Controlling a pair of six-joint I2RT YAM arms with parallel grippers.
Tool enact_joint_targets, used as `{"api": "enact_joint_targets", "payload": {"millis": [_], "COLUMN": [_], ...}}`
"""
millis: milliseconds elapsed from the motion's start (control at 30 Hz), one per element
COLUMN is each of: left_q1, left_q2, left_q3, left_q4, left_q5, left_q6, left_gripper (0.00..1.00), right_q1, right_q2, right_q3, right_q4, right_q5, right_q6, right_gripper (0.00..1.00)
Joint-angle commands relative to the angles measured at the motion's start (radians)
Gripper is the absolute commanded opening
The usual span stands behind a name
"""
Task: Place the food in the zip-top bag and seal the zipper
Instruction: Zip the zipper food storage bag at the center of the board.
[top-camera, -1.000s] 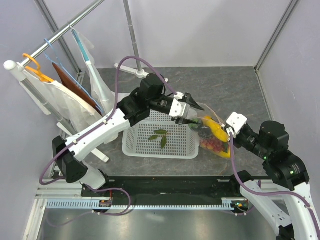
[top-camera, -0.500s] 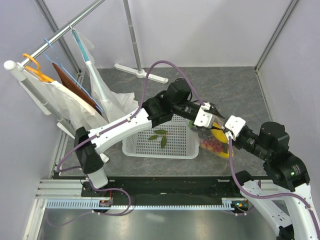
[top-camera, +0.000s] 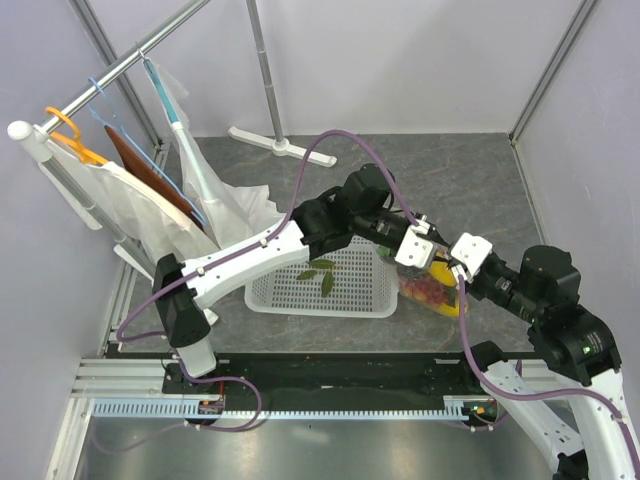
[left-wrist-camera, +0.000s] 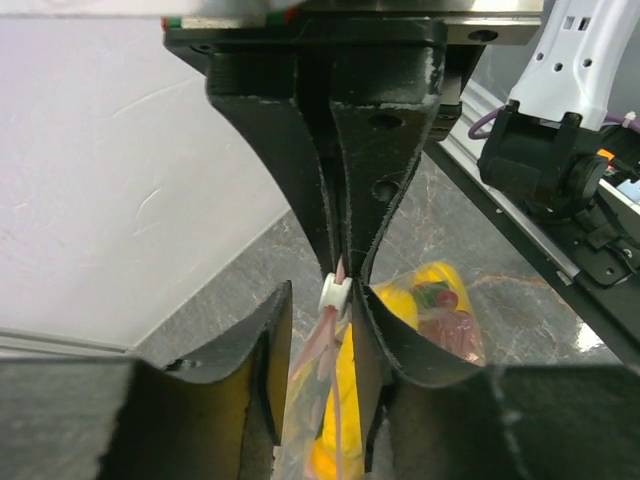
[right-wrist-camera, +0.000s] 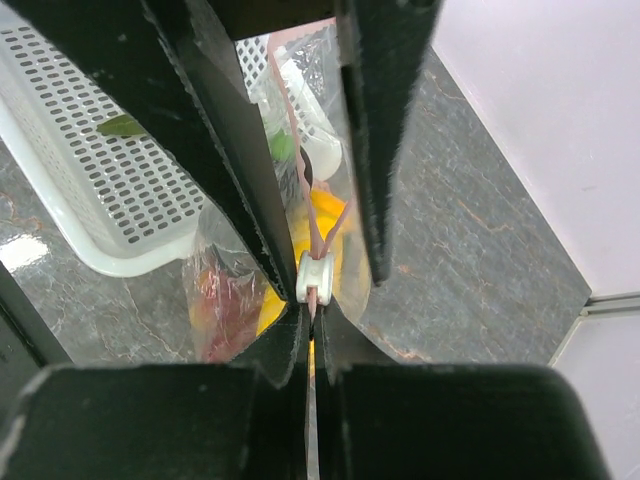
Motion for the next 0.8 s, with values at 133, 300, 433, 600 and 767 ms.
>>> {"api": "enact_joint_targets", "payload": {"millis": [133,300,433,600,767], "left_q1": [-0.014,0.003,0.03,0.078,0.118], "left_q2": [0.006,-0.006,-0.009,0.0,0.008], "left_q3": [0.043,0.004,-0.029,-0.034,-0.036], "left_q4": [-0.043,-0.042,-0.042,-0.054,-0.07], "left_q5": [-0.024,-0.061,-0.076,-0.086,-0.081], "left_q6": [0.073,0.078,0.079,0.073,0.099], "left_gripper": [0.11,0.02,0.02,0.02,0.02], "right_q1": [0.004,0.004,0.004,0.004,0.003], "right_q2": [-0.026,-0.033,-0.044,-0.046,-0.049], "right_q3": [0.024,0.027,0.026,0.029,0.032], "right_q4": [0.03,0.022,0.015,0.005,0.002], "right_q5": [-0.015,-0.005,-0.008,-0.005,-0.001], "right_q6": [-0.007,-0.01,-0.014,-0.022,-0.025], "right_gripper": [0.0,0.0,0.0,0.0,0.0]}}
